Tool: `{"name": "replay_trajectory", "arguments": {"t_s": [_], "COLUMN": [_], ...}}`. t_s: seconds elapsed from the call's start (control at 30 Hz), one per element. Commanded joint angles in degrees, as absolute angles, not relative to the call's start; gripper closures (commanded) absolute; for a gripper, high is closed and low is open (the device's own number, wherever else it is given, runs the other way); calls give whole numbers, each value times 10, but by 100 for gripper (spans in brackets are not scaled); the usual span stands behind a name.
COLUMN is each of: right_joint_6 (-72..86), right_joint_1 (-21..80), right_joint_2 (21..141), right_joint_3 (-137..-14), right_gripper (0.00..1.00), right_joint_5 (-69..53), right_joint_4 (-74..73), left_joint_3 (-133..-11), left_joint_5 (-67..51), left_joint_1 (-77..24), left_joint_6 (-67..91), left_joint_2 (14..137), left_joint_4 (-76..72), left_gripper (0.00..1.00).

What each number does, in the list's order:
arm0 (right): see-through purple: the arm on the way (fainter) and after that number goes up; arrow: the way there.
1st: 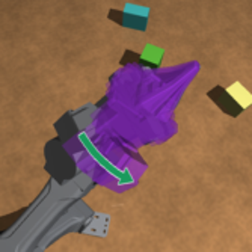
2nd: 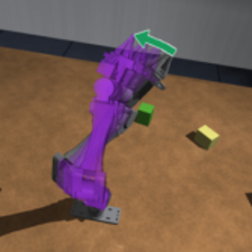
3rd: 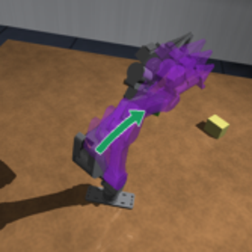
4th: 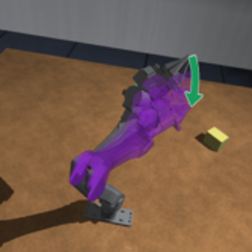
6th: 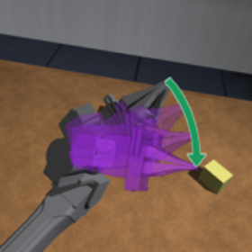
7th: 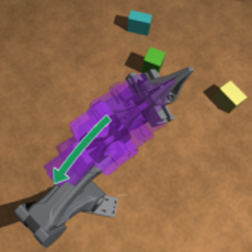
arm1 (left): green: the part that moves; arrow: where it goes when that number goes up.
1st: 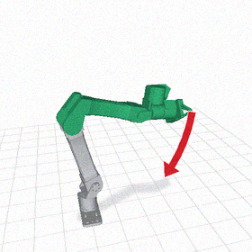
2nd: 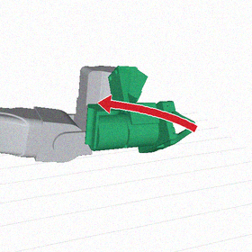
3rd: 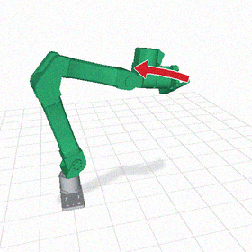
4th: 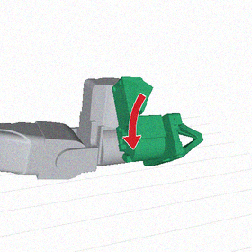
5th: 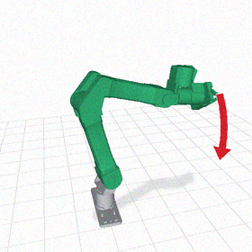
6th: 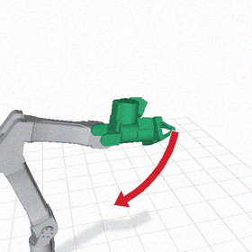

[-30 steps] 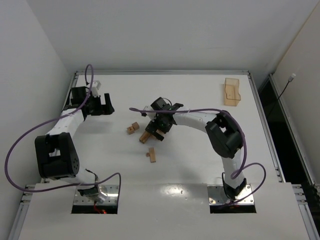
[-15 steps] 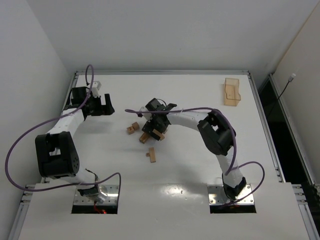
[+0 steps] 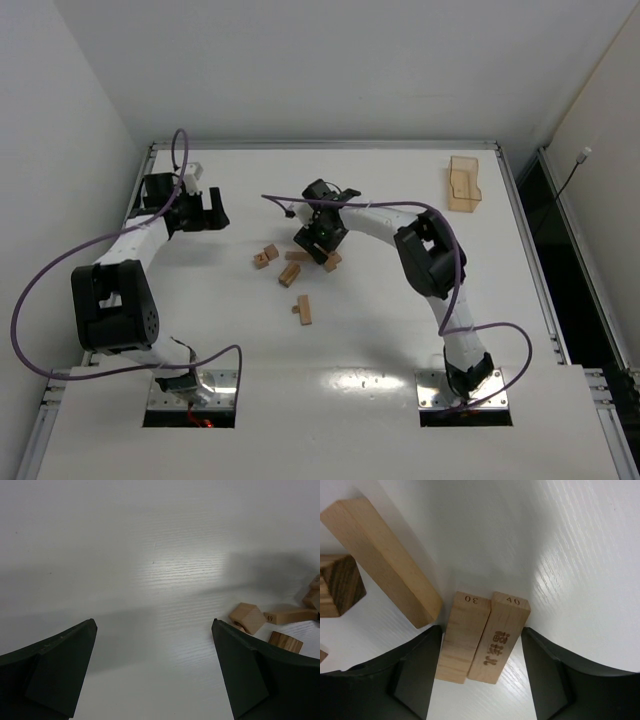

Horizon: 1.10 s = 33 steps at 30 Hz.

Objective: Build the wood block tower

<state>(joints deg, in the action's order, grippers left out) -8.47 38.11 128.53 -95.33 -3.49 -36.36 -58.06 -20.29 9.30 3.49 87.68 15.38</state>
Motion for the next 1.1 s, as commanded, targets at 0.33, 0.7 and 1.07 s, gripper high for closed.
{"name": "replay_trajectory", "arguments": {"t_s": [0.33,0.7,1.07], "right_joint_6": [38,212,319], "right_joint_1": [364,328,317], "right_joint_2": [1297,1353,1384], "right_joint_3": [-959,-1088,-1150], "right_gripper": [92,99,100], "right_joint_5": [-9,84,130], "right_joint_4": [-443,-492,-503], "left_joint_3": [-605,-605,-610], "left_joint_5": [-208,-202,-202], "left_joint_1": [90,90,90], "left_joint_6": [29,24,24], "left_joint_2": [882,882,887], "left_joint_4": [142,148,148], "left_gripper": [0,0,0]}}
